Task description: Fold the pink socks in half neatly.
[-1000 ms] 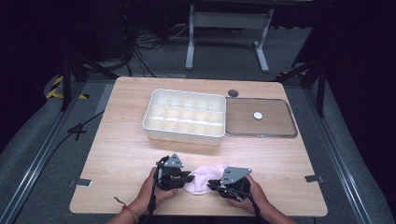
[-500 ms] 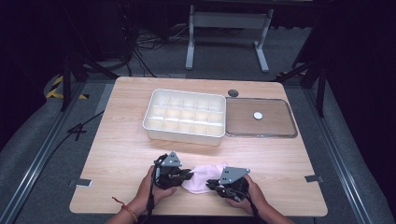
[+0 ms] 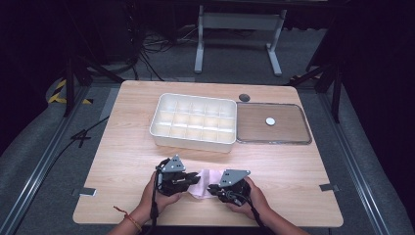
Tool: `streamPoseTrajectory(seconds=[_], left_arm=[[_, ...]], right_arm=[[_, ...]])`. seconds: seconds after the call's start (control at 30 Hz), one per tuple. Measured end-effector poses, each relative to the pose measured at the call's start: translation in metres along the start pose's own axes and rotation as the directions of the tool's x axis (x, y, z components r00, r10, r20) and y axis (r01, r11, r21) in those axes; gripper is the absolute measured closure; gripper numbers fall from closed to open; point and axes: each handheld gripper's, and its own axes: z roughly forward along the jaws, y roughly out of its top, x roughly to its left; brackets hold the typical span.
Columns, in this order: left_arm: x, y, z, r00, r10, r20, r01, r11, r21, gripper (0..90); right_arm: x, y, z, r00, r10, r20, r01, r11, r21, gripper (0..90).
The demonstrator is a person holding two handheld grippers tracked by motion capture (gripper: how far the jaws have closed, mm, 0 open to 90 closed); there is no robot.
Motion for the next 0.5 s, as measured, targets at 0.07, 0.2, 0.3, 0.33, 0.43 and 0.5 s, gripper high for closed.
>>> streamPoseTrajectory(seconds=[0.07, 0.2, 0.3, 0.33, 0.43, 0.5], left_arm=[[0.0, 0.0, -0.001, 1.0, -0.001, -0.008, 0.001, 1.0, -0.001, 79.6], [0.004, -0.001, -0.004, 0.9997, -0.006, -0.022, 0.006, 1.0, 0.008, 80.2], [0.006, -0.001, -0.005, 0.9996, -0.001, -0.027, 0.001, 1.0, 0.0, 80.4], [0.007, -0.001, -0.005, 0.9997, 0.0, -0.025, 0.0, 1.0, -0.001, 80.5], [0.006, -0.001, -0.005, 0.9997, -0.009, -0.023, 0.009, 1.0, 0.003, 80.6], [0.005, -0.001, -0.004, 0.9998, -0.005, -0.019, 0.005, 1.0, 0.003, 80.7]], right_arm=[[0.0, 0.003, 0.003, 1.0, -0.001, -0.001, 0.001, 1.0, 0.001, 81.6], [-0.001, 0.004, 0.0, 0.9999, -0.003, 0.016, 0.003, 0.9999, -0.013, 73.3], [-0.005, 0.004, -0.012, 0.9991, 0.002, 0.043, 0.001, 0.9982, -0.059, 72.5], [-0.008, 0.004, -0.018, 0.9978, 0.013, 0.065, -0.008, 0.9976, -0.069, 73.1], [-0.017, -0.001, -0.022, 0.9947, 0.049, 0.09, -0.045, 0.9976, -0.054, 74.3], [-0.017, -0.003, -0.021, 0.9946, 0.053, 0.089, -0.049, 0.9978, -0.044, 74.4]])
